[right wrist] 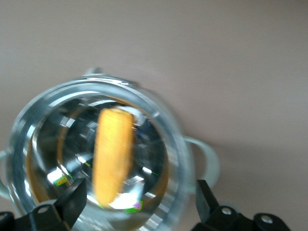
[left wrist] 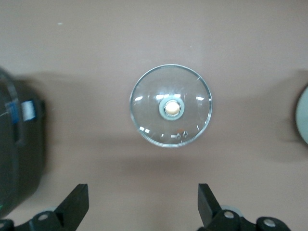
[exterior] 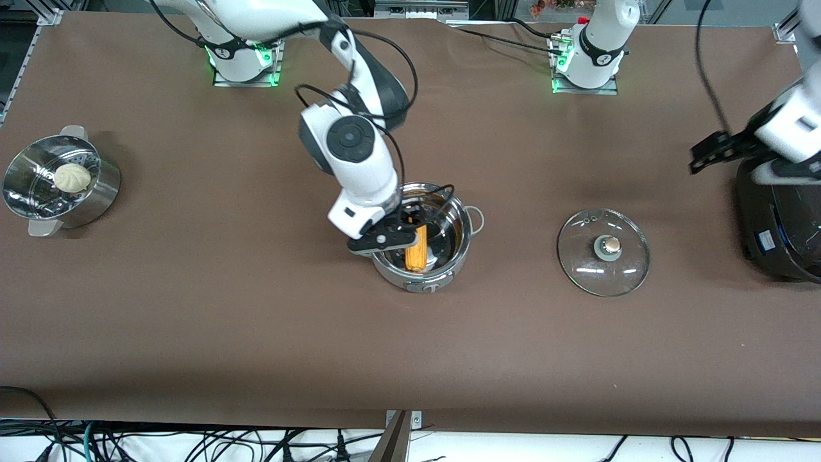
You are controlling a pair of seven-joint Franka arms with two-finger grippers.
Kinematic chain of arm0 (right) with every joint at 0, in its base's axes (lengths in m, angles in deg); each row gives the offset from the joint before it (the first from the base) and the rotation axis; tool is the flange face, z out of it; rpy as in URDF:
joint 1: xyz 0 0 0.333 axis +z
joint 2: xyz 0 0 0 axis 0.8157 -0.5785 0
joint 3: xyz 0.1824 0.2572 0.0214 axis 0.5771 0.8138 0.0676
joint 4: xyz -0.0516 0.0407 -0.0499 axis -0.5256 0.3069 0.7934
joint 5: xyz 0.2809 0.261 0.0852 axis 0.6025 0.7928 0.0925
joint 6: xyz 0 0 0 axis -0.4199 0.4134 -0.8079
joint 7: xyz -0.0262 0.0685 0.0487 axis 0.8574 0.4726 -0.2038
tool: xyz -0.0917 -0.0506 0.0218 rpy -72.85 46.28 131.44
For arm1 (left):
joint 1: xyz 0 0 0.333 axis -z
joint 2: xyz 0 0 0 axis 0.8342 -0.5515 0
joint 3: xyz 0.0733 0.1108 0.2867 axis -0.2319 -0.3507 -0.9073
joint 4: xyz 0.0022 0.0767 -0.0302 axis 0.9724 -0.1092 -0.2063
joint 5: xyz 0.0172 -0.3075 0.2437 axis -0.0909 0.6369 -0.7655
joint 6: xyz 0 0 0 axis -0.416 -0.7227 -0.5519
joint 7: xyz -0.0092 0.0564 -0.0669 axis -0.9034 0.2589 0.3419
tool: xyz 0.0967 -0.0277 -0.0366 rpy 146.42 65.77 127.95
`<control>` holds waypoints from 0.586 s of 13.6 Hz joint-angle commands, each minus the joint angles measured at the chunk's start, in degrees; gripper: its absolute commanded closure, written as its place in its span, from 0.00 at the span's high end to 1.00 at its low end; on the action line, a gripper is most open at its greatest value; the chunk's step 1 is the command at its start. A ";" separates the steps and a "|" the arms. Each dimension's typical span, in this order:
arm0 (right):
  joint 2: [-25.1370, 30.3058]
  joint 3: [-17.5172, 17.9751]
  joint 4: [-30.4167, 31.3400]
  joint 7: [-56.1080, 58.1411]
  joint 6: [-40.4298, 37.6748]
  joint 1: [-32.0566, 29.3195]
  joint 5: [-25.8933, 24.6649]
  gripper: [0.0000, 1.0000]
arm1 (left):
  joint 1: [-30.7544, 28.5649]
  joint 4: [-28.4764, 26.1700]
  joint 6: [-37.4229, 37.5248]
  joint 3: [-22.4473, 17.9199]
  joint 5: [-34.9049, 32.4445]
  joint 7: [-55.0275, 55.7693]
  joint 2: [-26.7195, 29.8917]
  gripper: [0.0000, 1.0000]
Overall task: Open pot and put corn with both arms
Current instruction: 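Release the corn in the pot and withdraw the right gripper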
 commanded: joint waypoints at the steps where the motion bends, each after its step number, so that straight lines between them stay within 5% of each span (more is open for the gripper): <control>1: 6.82 -6.93 1.68 10.86 -10.77 -0.07 0.45 1.00 | -0.17 10.43 9.05 0.20 -1.35 -0.83 -2.41 1.00; 4: 10.70 -18.17 1.68 28.71 -20.98 -1.92 0.63 1.00 | -0.60 10.53 9.05 0.03 -0.74 -0.40 -3.11 1.00; 8: 11.06 -30.32 1.68 36.65 -27.69 -2.01 1.50 1.00 | -3.49 10.79 9.40 0.73 1.02 -0.39 -3.64 1.00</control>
